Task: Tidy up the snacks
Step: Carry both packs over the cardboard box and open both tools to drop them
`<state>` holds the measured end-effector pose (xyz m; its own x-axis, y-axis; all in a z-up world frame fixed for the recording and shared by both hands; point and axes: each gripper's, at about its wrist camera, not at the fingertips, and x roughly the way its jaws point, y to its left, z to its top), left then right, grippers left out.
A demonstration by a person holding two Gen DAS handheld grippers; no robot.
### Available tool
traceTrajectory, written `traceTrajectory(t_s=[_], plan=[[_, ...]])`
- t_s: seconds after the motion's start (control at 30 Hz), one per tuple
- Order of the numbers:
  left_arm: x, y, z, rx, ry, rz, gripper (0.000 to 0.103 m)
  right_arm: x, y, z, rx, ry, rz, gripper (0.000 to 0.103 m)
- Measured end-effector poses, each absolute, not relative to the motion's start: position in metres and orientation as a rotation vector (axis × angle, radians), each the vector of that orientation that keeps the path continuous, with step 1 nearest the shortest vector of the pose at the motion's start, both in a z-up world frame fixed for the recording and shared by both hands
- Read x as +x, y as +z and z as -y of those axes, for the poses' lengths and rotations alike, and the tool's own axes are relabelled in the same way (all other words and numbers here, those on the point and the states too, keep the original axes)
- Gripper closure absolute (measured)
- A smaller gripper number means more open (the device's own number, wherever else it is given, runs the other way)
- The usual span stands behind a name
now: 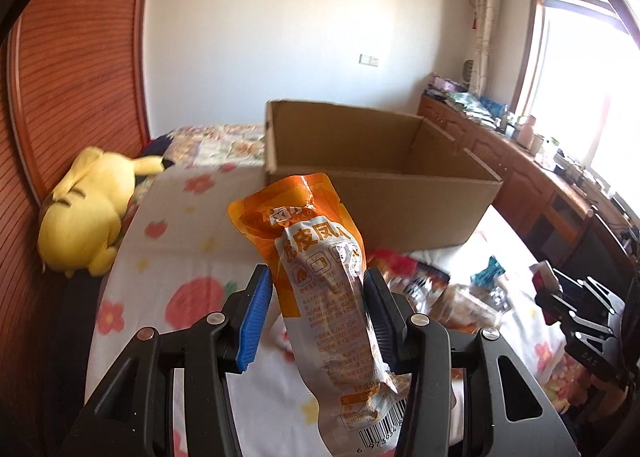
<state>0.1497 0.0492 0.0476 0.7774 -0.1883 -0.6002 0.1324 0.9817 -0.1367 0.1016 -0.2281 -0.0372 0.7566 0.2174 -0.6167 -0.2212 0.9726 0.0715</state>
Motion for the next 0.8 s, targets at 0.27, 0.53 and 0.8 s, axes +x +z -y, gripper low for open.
traceTrajectory(t_s=[0.27, 0.53, 0.8], plan=[[0.175, 0.074, -0.041, -0.063, -0.218, -0.62, 0.054, 0.134, -0.014, 0.229, 0.012, 0.275, -0.618, 0.057], [0.216, 0.09, -0.033, -0.012, -0.232, -0.629, 0.054, 0.18, 0.005, 0.22, -0.004, 0.315, -0.575, 0.057], [0.244, 0.088, -0.037, -0.01, -0.256, -0.635, 0.054, 0.218, 0.01, 0.208, -0.005, 0.349, -0.552, 0.057]])
